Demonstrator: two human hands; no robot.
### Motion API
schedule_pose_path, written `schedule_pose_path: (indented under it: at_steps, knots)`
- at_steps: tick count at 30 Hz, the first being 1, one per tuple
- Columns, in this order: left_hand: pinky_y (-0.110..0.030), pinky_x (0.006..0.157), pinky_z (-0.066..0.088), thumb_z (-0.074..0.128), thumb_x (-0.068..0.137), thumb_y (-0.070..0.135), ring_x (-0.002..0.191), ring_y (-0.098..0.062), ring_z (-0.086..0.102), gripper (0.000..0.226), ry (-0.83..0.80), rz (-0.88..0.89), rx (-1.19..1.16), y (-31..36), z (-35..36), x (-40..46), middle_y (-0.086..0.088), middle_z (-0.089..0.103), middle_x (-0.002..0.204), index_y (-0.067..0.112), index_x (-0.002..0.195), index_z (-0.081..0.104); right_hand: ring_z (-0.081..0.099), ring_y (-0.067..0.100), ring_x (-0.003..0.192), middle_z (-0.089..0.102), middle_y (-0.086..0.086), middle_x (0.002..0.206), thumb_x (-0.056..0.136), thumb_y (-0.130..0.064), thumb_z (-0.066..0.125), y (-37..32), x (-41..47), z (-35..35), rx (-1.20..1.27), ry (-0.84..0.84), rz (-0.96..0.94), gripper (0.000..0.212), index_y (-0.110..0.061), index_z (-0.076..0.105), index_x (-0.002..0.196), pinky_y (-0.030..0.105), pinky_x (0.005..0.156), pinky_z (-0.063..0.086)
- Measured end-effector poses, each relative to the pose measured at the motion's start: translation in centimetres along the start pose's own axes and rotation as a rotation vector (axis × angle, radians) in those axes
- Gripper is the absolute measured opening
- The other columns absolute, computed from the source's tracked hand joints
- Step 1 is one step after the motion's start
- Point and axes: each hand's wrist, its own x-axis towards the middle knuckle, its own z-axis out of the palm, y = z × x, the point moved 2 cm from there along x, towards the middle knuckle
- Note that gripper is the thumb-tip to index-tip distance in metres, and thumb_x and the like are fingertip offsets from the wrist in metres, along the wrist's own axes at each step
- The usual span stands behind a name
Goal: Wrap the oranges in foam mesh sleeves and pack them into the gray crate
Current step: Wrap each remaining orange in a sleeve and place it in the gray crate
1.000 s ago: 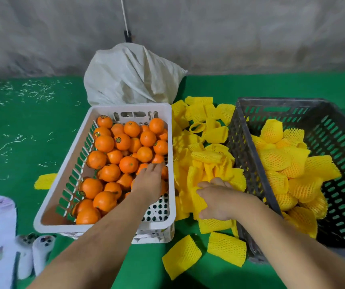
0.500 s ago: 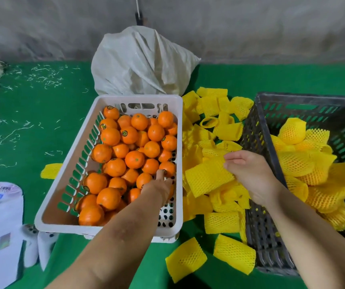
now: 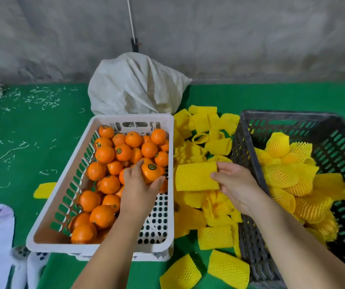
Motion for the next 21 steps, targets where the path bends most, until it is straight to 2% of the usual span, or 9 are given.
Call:
schedule_pose_path:
  at_steps: [1, 3, 5, 7, 11, 13, 16, 18, 21]
  knots:
    - [0.003, 0.075, 0.04, 0.078, 0.089, 0.053, 0.102, 0.009, 0.045, 0.077, 0.041, 0.05, -0.083, 1.2, -0.5, -1.0, 0.005, 0.039, 0.136, 0.03, 0.153, 0.042, 0.069, 0.027, 0.113, 0.07, 0.009, 0.126, 0.093, -0.007, 0.073, -0.1, -0.4, 0.2, 0.009, 0.006, -0.018, 0.046, -0.011, 0.061, 0.137, 0.051, 0.103, 0.052]
    - [0.0, 0.083, 0.043, 0.082, 0.082, 0.055, 0.11, 0.013, 0.048, 0.07, 0.031, 0.147, -0.286, 3.6, -0.3, -3.0, 0.008, 0.045, 0.13, 0.034, 0.142, 0.051, 0.071, 0.019, 0.103, 0.073, 0.005, 0.114, 0.092, -0.014, 0.075, -0.6, -1.8, 0.8, -0.044, 0.028, -0.114, 0.034, -0.013, 0.067, 0.125, 0.04, 0.087, 0.059]
    - [-0.017, 0.086, 0.054, 0.091, 0.078, 0.048, 0.111, -0.004, 0.063, 0.064, -0.167, 0.098, -0.631, 5.4, 1.2, -5.1, 0.002, 0.059, 0.127, 0.036, 0.132, 0.059, 0.069, 0.009, 0.087, 0.074, 0.001, 0.102, 0.089, -0.022, 0.078, -0.9, -3.5, 1.7, -0.112, 0.047, -0.23, 0.021, -0.021, 0.069, 0.108, 0.024, 0.068, 0.055]
    - [-0.03, 0.081, 0.061, 0.091, 0.075, 0.039, 0.101, -0.019, 0.072, 0.058, -0.358, -0.011, -0.88, 6.7, 2.6, -6.9, -0.002, 0.068, 0.121, 0.036, 0.127, 0.064, 0.068, 0.008, 0.082, 0.076, 0.0, 0.092, 0.086, -0.029, 0.079, -0.4, -5.1, 2.6, -0.006, 0.02, -0.279, 0.021, -0.018, 0.07, 0.102, 0.023, 0.067, 0.054]
    - [-0.036, 0.082, 0.062, 0.085, 0.077, 0.04, 0.095, -0.027, 0.073, 0.06, -0.455, -0.057, -0.955, 6.7, 2.8, -7.4, -0.007, 0.07, 0.12, 0.026, 0.131, 0.064, 0.074, 0.019, 0.1, 0.078, 0.003, 0.104, 0.088, -0.035, 0.07, 1.4, -7.1, 3.2, 0.413, -0.078, -0.155, 0.036, -0.011, 0.064, 0.115, 0.041, 0.085, 0.06]
    - [-0.039, 0.084, 0.062, 0.084, 0.079, 0.042, 0.095, -0.031, 0.073, 0.058, -0.518, -0.1, -1.015, 6.2, 2.6, -7.3, -0.008, 0.07, 0.122, 0.026, 0.13, 0.064, 0.073, 0.026, 0.107, 0.076, 0.009, 0.113, 0.093, -0.032, 0.066, 1.9, -7.6, 3.0, 0.489, -0.115, -0.121, 0.035, -0.012, 0.06, 0.122, 0.043, 0.083, 0.06]
    - [-0.049, 0.09, 0.06, 0.088, 0.074, 0.055, 0.103, -0.03, 0.069, 0.061, -0.574, -0.124, -0.994, 6.4, 2.6, -7.1, -0.007, 0.067, 0.128, 0.029, 0.125, 0.064, 0.072, 0.027, 0.102, 0.074, 0.017, 0.114, 0.097, -0.024, 0.067, 2.2, -7.9, 3.0, 0.356, -0.059, -0.168, 0.027, -0.007, 0.063, 0.117, 0.043, 0.081, 0.06]
    - [-0.051, 0.088, 0.057, 0.084, 0.065, 0.075, 0.109, -0.029, 0.068, 0.073, -0.579, -0.154, -1.011, 6.8, 2.7, -7.0, -0.002, 0.068, 0.13, 0.028, 0.117, 0.065, 0.07, 0.021, 0.1, 0.073, 0.011, 0.111, 0.098, -0.015, 0.067, 2.1, -7.9, 2.7, 0.123, 0.058, -0.235, 0.014, -0.015, 0.065, 0.112, 0.035, 0.083, 0.059]
    - [-0.048, 0.095, 0.056, 0.065, 0.08, 0.083, 0.117, -0.025, 0.064, 0.059, -0.584, -0.088, -0.895, 7.1, 2.9, -7.2, 0.01, 0.065, 0.131, 0.035, 0.113, 0.065, 0.07, 0.012, 0.099, 0.073, -0.001, 0.106, 0.097, -0.008, 0.064, 1.9, -8.0, 2.3, -0.089, 0.102, -0.3, 0.023, -0.027, 0.063, 0.109, 0.024, 0.078, 0.056]
